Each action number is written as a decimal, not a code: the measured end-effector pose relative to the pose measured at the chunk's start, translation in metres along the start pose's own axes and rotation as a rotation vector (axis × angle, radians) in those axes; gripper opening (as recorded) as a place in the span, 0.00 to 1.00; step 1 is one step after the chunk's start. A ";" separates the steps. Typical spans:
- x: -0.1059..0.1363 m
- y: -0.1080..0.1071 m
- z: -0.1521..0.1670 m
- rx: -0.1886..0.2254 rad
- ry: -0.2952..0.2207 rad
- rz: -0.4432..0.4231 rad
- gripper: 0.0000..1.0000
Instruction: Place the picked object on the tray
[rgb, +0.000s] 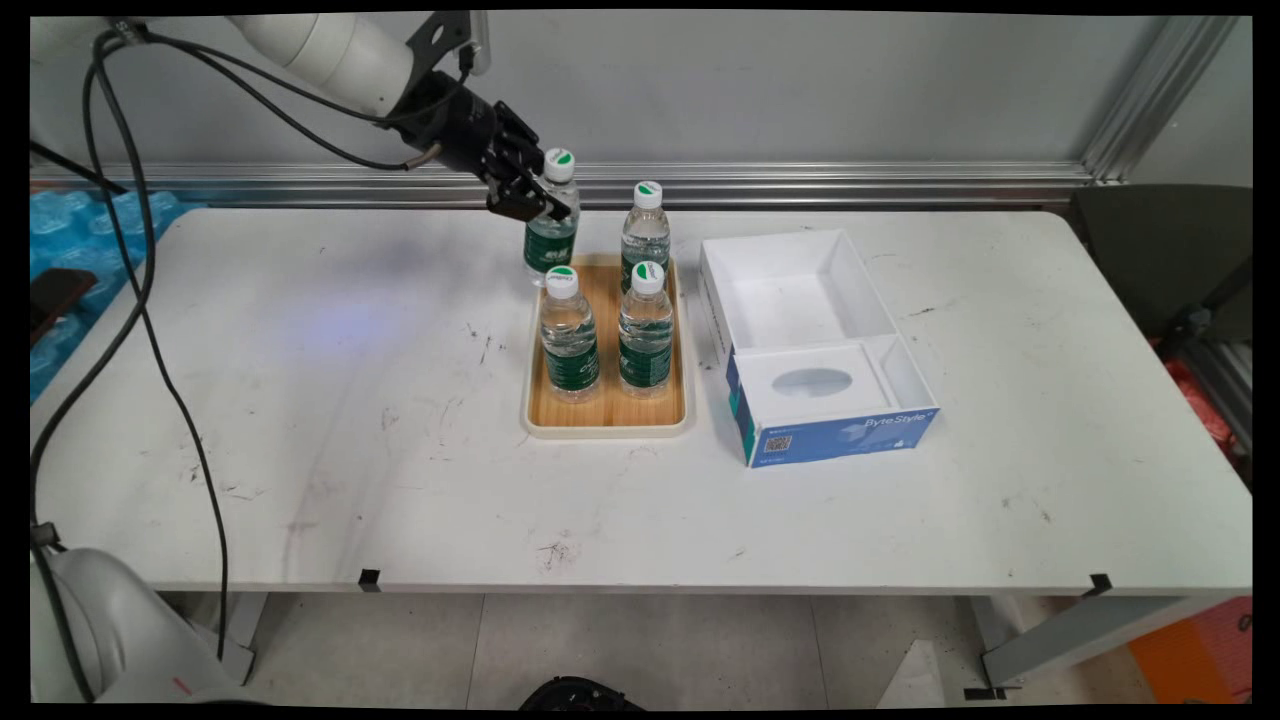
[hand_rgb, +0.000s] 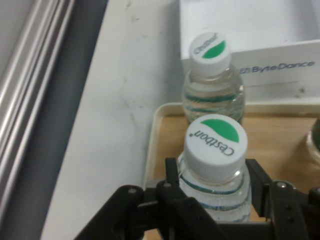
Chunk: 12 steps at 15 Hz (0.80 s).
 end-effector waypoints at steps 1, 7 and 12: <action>-0.001 0.000 0.002 -0.013 0.008 0.001 0.00; -0.005 0.001 0.016 -0.069 0.048 0.010 0.00; -0.008 -0.001 0.026 -0.097 0.066 0.010 0.00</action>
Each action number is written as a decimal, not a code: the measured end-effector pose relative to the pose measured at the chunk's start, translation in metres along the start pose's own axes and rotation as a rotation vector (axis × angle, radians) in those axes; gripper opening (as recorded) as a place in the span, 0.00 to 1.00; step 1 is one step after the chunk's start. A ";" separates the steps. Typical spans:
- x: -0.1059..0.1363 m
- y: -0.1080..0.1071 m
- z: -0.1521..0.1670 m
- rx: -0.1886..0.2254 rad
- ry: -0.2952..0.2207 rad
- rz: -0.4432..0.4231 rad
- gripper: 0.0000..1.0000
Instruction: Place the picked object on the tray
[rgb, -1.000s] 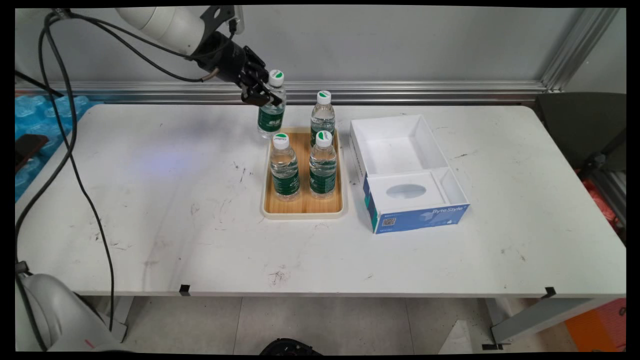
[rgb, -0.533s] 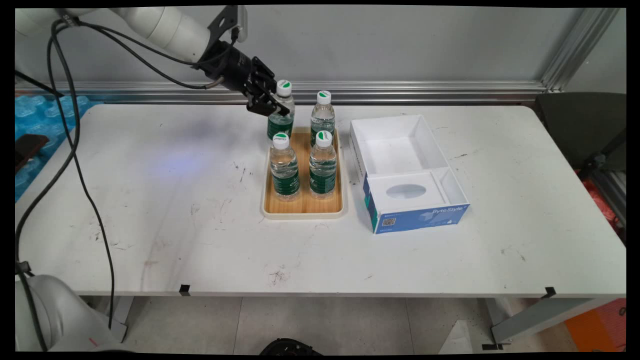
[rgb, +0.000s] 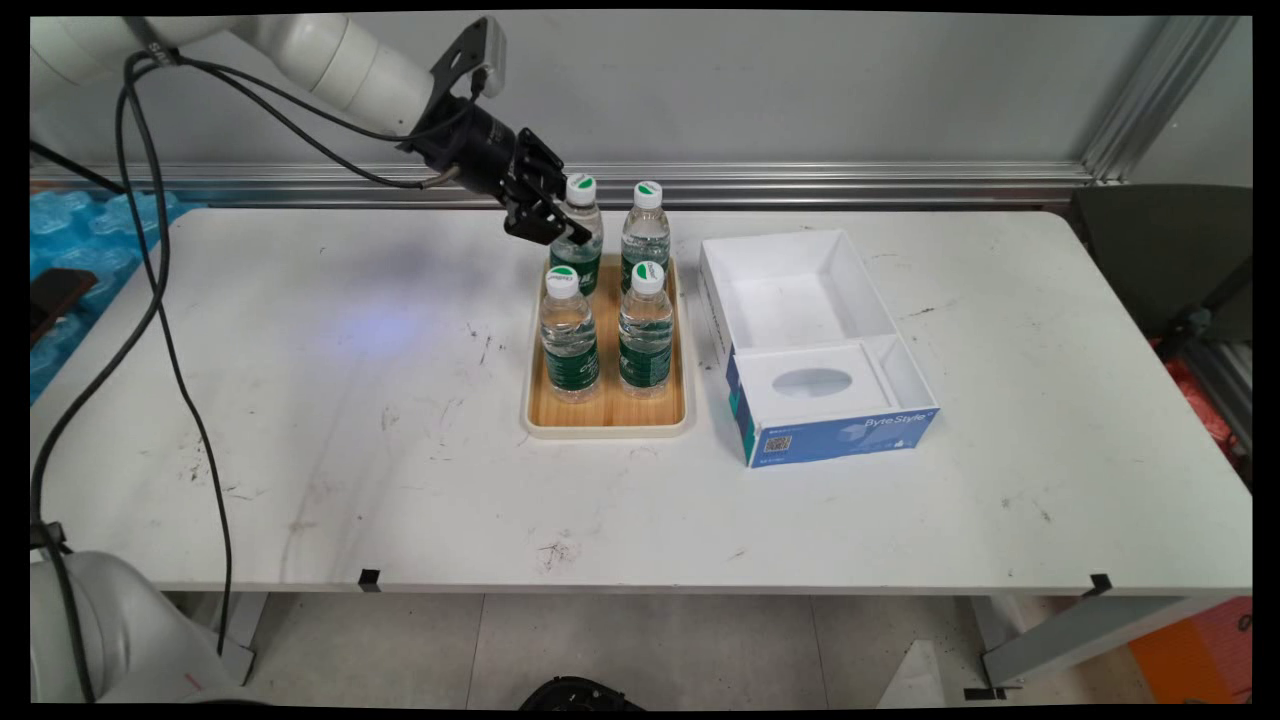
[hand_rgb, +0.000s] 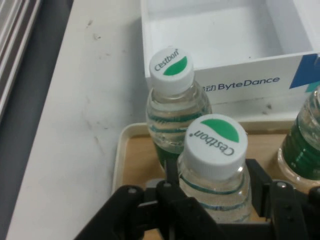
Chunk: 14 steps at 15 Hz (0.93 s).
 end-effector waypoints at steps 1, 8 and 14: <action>-0.001 0.000 0.001 -0.002 0.001 0.000 0.00; -0.005 -0.004 0.008 -0.009 0.004 -0.005 0.00; -0.010 -0.006 0.014 -0.020 0.002 -0.007 0.00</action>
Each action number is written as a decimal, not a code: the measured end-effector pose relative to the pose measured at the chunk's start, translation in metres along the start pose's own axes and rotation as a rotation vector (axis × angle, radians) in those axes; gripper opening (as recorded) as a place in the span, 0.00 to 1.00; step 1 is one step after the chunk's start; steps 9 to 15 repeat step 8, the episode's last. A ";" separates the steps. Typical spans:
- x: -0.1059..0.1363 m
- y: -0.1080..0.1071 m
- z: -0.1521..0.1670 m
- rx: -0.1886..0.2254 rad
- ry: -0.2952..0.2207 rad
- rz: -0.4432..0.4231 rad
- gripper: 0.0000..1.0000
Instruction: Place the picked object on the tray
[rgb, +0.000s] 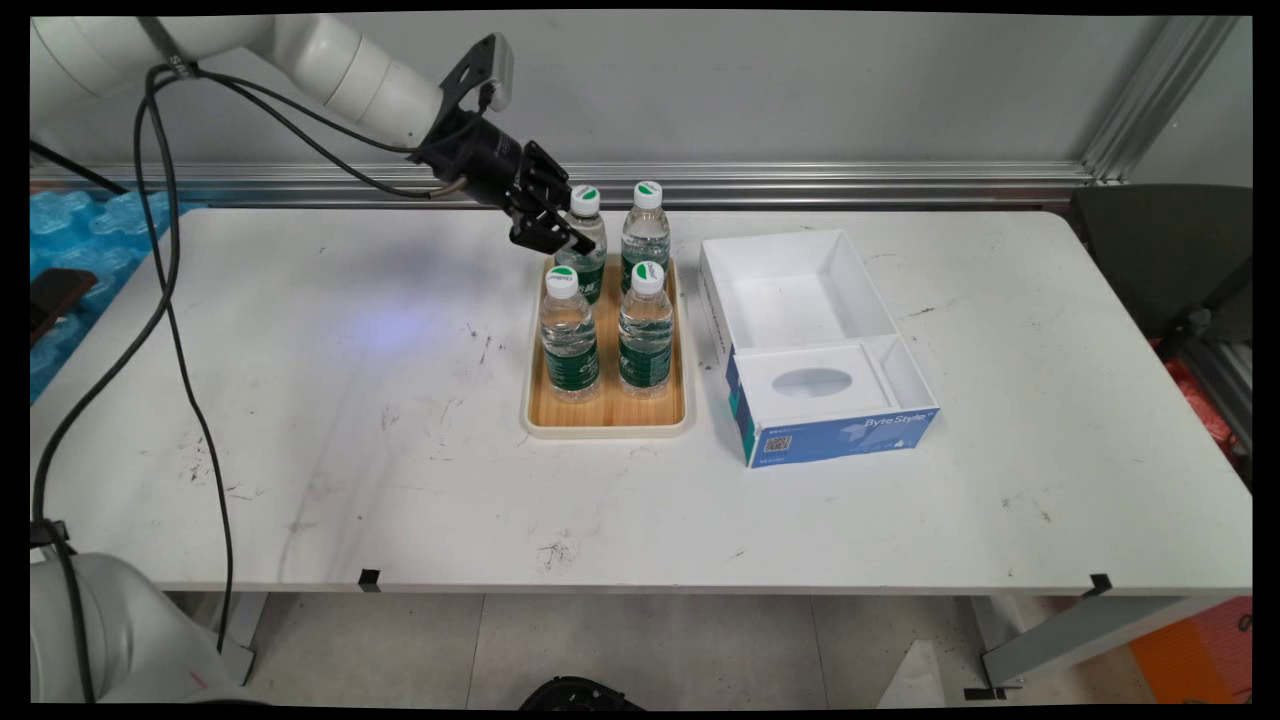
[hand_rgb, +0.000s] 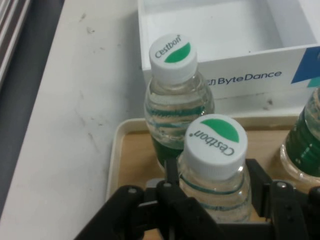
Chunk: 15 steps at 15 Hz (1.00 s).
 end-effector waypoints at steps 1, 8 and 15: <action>-0.001 0.000 0.001 -0.001 0.000 0.000 0.00; -0.005 0.001 0.005 -0.014 -0.005 -0.004 1.00; -0.005 0.001 0.005 -0.014 -0.005 -0.004 1.00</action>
